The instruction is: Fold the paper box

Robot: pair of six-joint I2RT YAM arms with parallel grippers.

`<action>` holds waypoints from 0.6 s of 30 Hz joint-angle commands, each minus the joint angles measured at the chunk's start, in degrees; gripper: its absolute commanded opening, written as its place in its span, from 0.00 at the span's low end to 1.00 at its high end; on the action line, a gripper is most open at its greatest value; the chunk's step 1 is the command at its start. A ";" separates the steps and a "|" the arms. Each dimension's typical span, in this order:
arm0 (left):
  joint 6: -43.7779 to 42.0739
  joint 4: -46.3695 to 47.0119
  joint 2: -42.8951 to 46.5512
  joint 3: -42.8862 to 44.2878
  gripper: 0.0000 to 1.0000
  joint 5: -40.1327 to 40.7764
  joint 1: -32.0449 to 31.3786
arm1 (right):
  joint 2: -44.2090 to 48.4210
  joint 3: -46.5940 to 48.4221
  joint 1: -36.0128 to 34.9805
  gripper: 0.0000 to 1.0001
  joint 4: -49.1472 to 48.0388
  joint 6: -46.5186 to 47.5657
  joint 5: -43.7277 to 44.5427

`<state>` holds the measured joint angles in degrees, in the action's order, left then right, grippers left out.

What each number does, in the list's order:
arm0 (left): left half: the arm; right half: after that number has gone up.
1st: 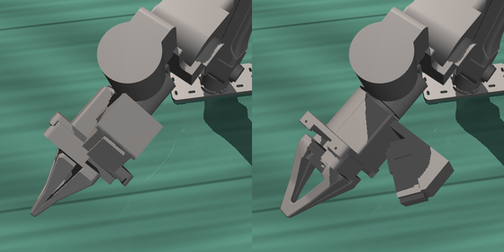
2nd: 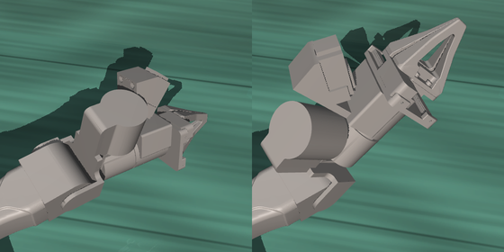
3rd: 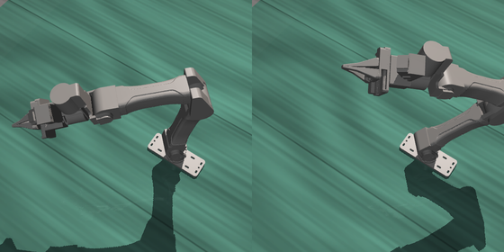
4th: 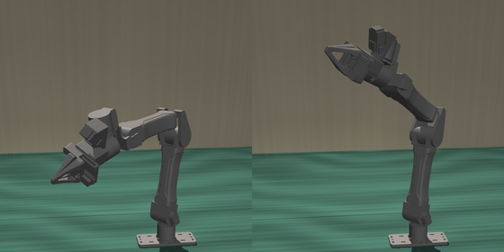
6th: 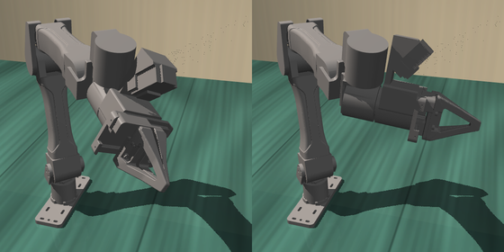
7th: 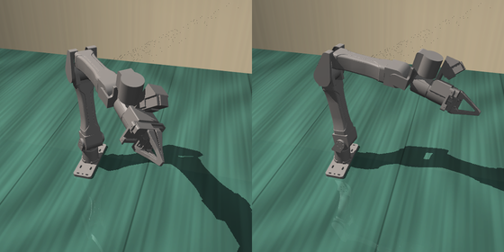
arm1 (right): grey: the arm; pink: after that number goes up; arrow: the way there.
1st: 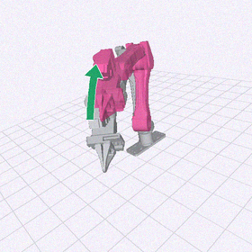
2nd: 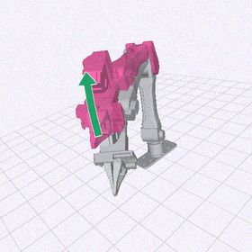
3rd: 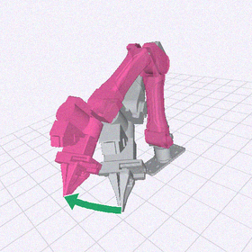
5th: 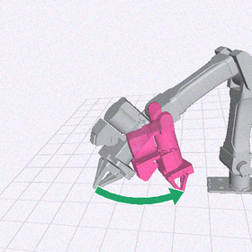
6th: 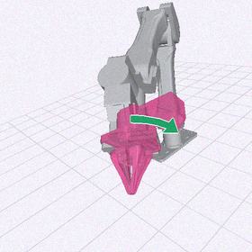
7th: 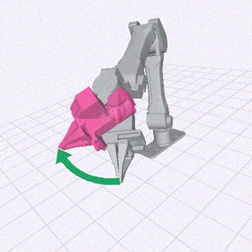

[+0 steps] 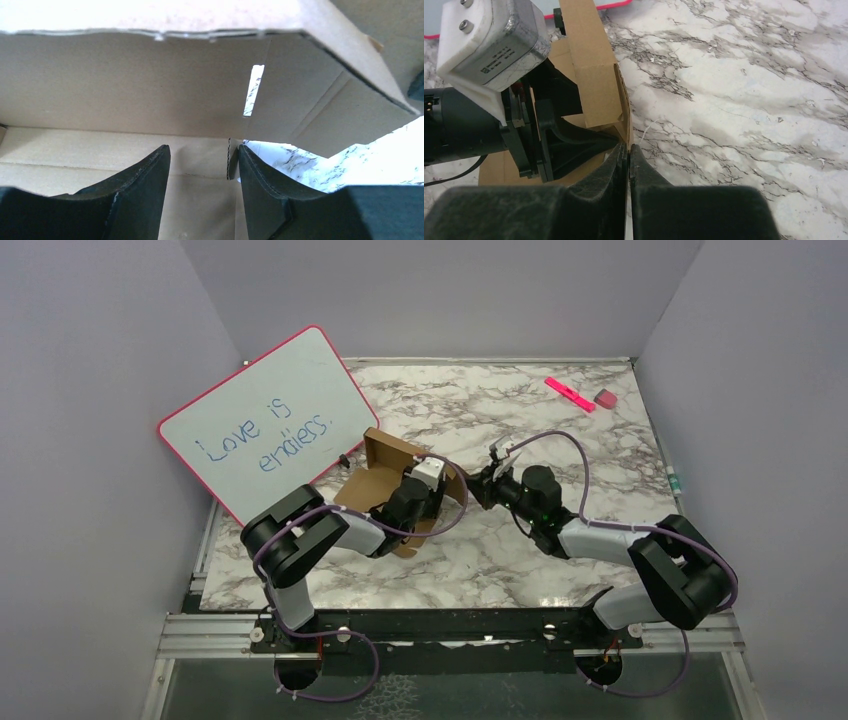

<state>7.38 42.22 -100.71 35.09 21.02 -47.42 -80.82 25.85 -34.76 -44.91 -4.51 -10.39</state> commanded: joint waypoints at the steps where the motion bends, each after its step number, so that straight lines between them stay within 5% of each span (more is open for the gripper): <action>1: 4.05 1.42 -0.07 -1.27 0.54 -4.89 1.36 | 1.75 -0.70 0.13 0.13 -0.93 -1.10 -2.00; 9: 6.33 1.42 -1.76 -1.62 0.53 -7.71 2.28 | 6.13 -1.60 0.13 0.33 0.11 -1.88 -0.71; 18: 7.04 1.55 -1.91 -1.87 0.53 -8.53 2.68 | 7.72 -2.74 0.16 0.35 2.44 -2.31 9.82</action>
<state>13.02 43.27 -101.80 33.93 14.76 -44.97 -72.75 24.10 -34.76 -43.57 -6.02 -6.96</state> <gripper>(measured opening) 0.532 0.353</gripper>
